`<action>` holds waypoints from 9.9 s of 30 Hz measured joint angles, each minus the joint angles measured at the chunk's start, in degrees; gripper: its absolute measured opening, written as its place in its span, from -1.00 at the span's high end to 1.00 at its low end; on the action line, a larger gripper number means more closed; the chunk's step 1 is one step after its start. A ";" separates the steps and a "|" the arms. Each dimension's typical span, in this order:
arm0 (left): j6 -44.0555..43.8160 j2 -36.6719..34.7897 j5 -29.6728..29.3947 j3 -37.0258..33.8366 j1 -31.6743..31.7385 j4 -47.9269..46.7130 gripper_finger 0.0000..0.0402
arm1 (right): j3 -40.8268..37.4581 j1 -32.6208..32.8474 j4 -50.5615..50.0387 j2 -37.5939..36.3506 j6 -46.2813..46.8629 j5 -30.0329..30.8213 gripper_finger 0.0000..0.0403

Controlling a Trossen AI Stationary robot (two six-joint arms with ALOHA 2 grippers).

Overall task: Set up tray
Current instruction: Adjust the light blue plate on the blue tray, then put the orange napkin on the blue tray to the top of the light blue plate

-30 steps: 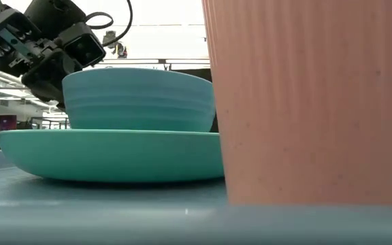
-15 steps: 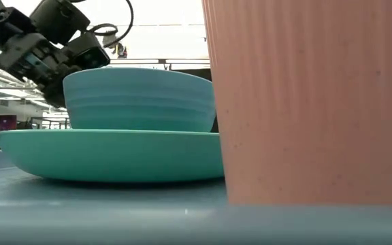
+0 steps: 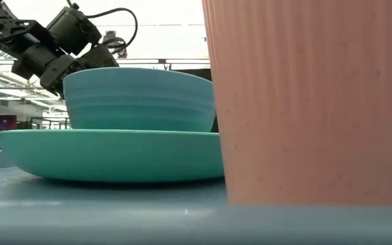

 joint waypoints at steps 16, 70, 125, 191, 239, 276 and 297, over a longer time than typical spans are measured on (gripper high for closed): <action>-0.93 1.88 1.61 0.00 3.94 -1.18 0.62 | 0.00 -0.02 0.53 0.00 -0.20 0.17 1.00; 0.62 -10.30 -29.71 0.02 3.80 -23.48 0.62 | 0.00 -0.01 -0.06 0.02 -0.22 0.18 1.00; 9.73 3.75 -25.61 0.04 17.77 -17.66 0.44 | 0.00 0.00 -0.44 0.02 -0.66 0.00 1.00; 2.97 -7.19 -4.68 0.00 11.94 -6.37 1.00 | 6.87 -2.38 -0.03 14.81 -5.74 -13.48 0.78; 2.14 -7.19 -2.31 0.02 10.39 -1.31 0.98 | 35.60 -1.99 -11.72 38.32 -9.62 -11.67 -0.21; 1.98 -7.15 0.25 0.02 9.80 1.64 0.94 | 35.58 -1.22 -10.73 38.32 -8.65 -13.48 0.89; 0.82 -7.13 -2.82 0.00 6.69 -4.49 0.72 | 35.54 0.68 -17.53 37.64 -11.92 -13.45 0.98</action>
